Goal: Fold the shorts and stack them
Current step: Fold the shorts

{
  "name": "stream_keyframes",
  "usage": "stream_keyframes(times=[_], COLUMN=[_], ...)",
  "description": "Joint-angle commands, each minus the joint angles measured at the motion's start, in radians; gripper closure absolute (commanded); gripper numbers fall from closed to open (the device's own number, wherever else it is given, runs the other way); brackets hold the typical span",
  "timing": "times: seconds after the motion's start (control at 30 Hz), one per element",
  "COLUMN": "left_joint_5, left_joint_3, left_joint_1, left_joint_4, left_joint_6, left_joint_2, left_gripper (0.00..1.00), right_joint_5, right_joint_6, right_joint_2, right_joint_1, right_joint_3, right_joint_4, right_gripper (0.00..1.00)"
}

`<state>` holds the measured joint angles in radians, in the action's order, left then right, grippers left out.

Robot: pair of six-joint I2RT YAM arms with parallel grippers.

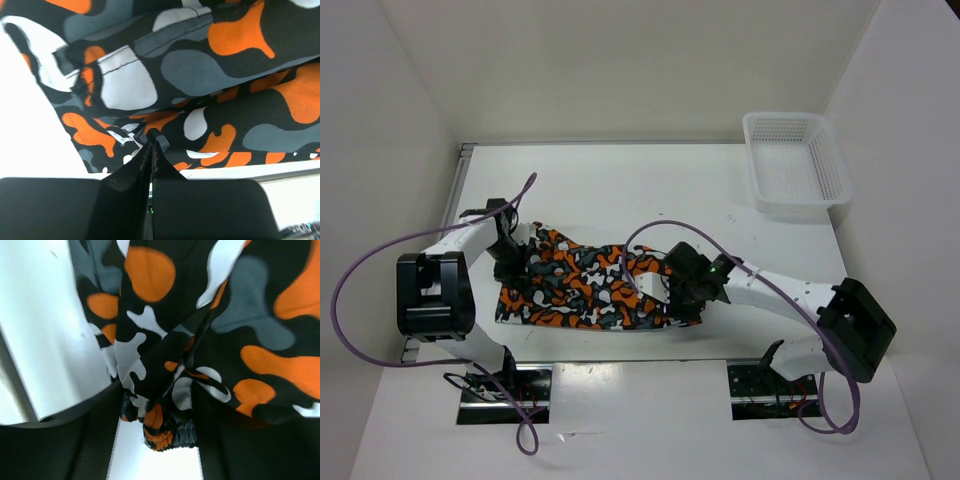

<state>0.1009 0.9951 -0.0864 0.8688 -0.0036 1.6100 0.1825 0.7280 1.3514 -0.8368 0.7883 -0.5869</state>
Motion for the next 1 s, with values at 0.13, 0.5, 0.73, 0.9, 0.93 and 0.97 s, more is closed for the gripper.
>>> stream_keyframes(times=[0.13,0.5,0.73,0.9,0.93,0.97], left_joint_5=[-0.061,-0.185,-0.346,-0.397,-0.397,-0.397], left_joint_3=[0.083,0.163,0.302,0.412,0.412,0.412], left_joint_1=[0.002,0.002,0.002,0.014,0.029,0.040], left_joint_4=[-0.004,-0.106,-0.445,-0.733,-0.796,-0.810], left_joint_6=[0.004,0.004,0.004,0.004,0.004,0.004], left_joint_2=[-0.096,-0.153,-0.153,-0.153,-0.163,-0.163], left_gripper=[0.98,1.00,1.00,1.00,1.00,1.00], right_joint_5=[-0.083,-0.113,-0.167,-0.218,-0.231,-0.254], right_joint_6=[0.027,0.036,0.139,0.160,0.160,0.145], right_joint_2=[0.035,0.035,0.055,0.106,0.106,0.120], right_joint_1=[0.007,0.007,0.022,0.056,0.065,0.065], right_joint_3=[-0.027,0.133,0.238,0.252,0.252,0.252], right_joint_4=[0.061,-0.005,-0.025,0.053,0.076,0.099], right_gripper=[0.63,0.82,0.89,1.00,1.00,1.00])
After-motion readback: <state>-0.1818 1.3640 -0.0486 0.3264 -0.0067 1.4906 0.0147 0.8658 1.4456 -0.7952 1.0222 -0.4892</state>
